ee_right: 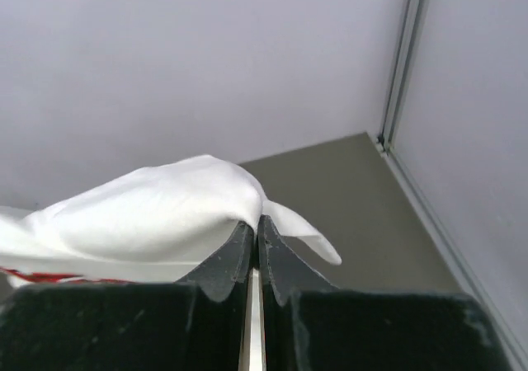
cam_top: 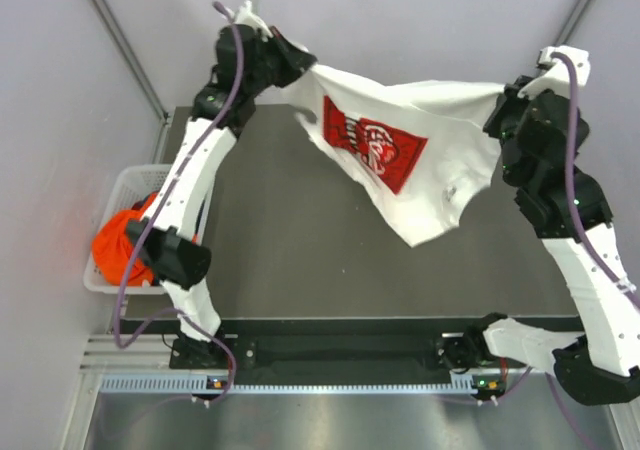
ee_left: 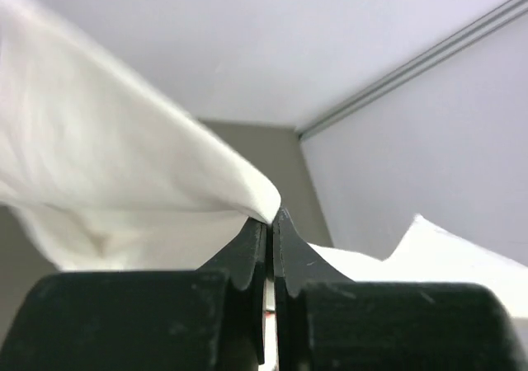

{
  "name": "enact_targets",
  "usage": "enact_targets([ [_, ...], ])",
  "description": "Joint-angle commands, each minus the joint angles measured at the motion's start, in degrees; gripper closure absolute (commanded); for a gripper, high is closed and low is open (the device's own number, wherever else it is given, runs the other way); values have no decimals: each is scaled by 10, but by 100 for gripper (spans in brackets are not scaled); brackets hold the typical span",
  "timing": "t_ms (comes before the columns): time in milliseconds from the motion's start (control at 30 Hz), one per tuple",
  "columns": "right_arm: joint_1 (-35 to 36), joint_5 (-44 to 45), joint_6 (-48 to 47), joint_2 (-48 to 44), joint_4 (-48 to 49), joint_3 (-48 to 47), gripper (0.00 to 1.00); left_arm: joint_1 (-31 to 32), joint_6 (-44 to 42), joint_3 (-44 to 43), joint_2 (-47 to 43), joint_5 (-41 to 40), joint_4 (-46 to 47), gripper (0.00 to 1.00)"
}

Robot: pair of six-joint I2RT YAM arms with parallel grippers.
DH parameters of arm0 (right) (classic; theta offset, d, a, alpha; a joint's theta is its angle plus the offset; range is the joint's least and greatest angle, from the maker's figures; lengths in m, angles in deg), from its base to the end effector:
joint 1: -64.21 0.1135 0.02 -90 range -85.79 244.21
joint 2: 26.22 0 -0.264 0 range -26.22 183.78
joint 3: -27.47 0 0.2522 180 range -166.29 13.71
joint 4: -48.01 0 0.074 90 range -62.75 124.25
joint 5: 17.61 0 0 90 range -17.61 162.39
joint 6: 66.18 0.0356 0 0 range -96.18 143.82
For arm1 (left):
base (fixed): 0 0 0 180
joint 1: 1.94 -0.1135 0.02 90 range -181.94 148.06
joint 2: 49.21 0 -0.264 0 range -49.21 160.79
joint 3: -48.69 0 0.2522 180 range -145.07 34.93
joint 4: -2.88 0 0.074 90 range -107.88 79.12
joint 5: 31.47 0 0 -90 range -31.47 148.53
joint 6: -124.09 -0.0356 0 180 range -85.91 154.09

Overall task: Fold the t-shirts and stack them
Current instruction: Flatten the tshirt out

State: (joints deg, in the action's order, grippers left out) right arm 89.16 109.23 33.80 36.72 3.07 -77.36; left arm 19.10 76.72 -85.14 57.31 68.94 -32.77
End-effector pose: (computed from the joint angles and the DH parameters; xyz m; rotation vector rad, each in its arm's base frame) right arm 0.1813 0.0608 0.5115 0.2813 1.5889 -0.0510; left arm 0.3962 -0.1593 0.4665 -0.1989 1.8036 -0.9645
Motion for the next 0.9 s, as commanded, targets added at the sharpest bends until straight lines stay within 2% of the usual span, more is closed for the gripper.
enact_targets([
  [0, -6, -11, -73, -18, -4, -18, 100, 1, -54, 15, -64, -52, -104, 100],
  [100, -5, -18, -11, -64, -68, 67, 100, 17, -48, 156, -137, -14, -82, 100],
  [133, -6, -20, 11, -77, -87, 97, 100, 26, -47, 247, -158, -14, -72, 100],
  [200, -6, -28, 92, -110, -133, 188, 100, 58, -37, 343, -223, -22, -33, 100],
  [233, -7, -41, 121, -119, -169, 219, 100, 69, -29, 433, -242, -35, -25, 100],
  [267, -7, -52, 171, -127, -186, 277, 100, 97, -13, 479, -263, -44, -12, 100],
  [433, -8, -101, 278, -174, -230, 431, 100, 158, 65, 746, -359, -53, 55, 100],
  [533, -11, -123, 320, -180, -241, 448, 92, 168, 97, 821, -390, -44, 77, 100],
  [633, -12, -150, 340, -174, -236, 423, 64, 169, 93, 834, -412, -58, 38, 100],
  [667, -12, -157, 331, -171, -211, 415, 54, 169, 91, 834, -422, -65, 28, 91],
  [733, -11, -165, 310, -145, -181, 399, 49, 169, 81, 828, -430, -93, 8, 77],
  [800, -13, -163, 285, -98, -151, 388, 48, 169, 70, 818, -430, -134, -9, 57],
  [867, -17, -176, 264, -39, -136, 369, 49, 167, 59, 806, -416, -148, -16, 45],
])
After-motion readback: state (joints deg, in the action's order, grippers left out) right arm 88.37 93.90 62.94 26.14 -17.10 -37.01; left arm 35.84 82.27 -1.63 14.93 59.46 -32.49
